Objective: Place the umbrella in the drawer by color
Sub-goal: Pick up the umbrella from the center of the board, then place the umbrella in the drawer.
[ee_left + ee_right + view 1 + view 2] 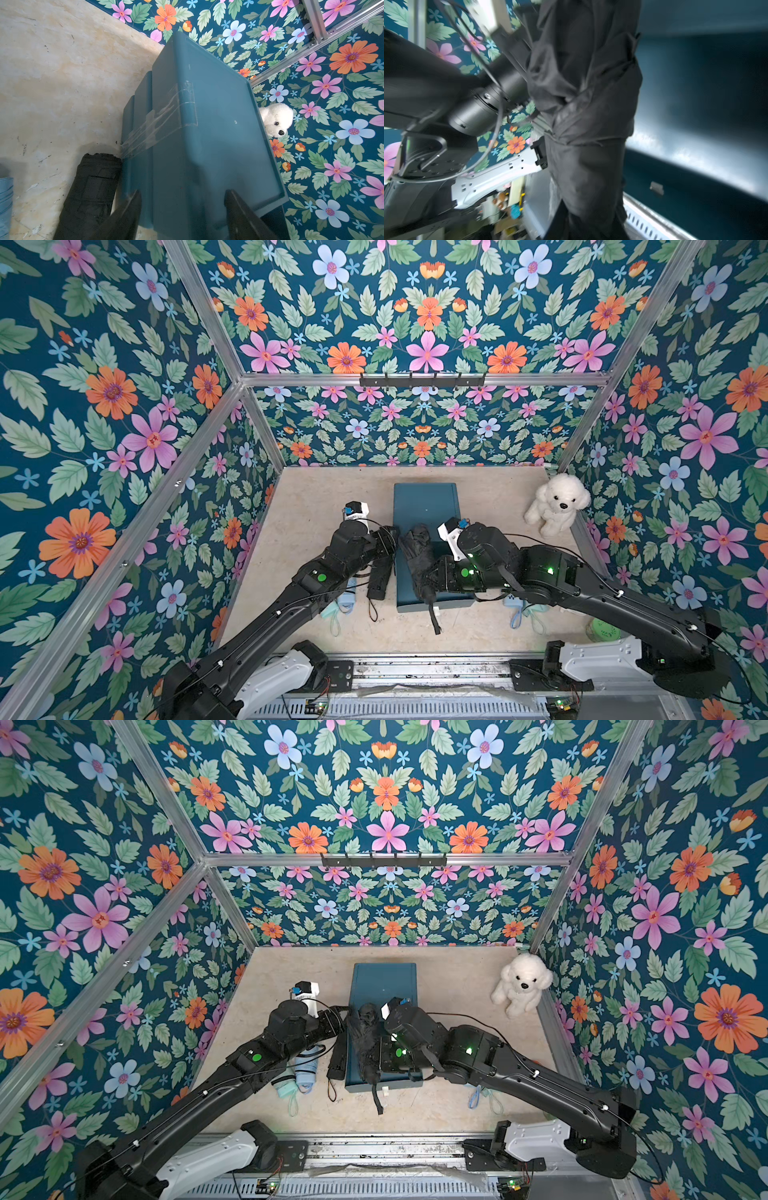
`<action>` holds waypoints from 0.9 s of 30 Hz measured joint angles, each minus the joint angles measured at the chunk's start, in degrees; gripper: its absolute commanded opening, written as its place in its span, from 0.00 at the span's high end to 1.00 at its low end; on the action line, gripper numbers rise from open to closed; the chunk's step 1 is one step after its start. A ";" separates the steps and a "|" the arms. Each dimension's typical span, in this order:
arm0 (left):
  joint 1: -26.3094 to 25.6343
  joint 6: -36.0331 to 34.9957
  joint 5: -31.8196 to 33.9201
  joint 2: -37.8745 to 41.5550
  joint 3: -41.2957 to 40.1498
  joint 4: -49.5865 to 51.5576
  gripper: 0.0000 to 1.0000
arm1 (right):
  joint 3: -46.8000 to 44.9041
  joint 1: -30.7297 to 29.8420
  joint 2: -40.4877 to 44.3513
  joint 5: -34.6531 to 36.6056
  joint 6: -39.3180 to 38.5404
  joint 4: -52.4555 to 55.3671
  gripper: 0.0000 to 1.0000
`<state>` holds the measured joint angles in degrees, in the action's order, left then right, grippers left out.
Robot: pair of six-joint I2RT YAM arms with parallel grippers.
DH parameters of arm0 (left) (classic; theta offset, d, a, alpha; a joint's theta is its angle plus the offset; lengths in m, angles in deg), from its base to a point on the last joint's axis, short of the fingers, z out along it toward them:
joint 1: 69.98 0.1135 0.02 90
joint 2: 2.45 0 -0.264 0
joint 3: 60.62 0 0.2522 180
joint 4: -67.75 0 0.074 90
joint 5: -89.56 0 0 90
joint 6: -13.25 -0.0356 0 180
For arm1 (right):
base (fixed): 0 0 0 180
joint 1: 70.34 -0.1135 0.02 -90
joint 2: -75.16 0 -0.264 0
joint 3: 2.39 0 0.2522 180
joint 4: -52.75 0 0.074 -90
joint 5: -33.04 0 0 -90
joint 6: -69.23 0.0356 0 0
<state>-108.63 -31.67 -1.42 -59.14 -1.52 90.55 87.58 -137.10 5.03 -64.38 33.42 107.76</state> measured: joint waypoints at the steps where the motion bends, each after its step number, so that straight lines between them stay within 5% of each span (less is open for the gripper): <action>1: 0.00 0.00 0.00 -0.04 -0.07 -0.02 0.31 | -1.36 0.00 0.52 -1.22 1.53 -1.01 1.00; 13: 0.00 -0.26 -0.17 -0.92 -0.85 -0.57 0.31 | -11.39 8.63 2.10 -10.12 11.87 -9.16 1.00; 27: 0.00 -0.50 -0.63 -1.99 -1.16 -2.40 0.34 | -13.62 9.18 -1.16 -12.33 15.10 -17.79 1.00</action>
<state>-108.63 -32.18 -2.05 -61.13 -2.67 88.15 73.96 -127.92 3.87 -76.70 48.53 89.97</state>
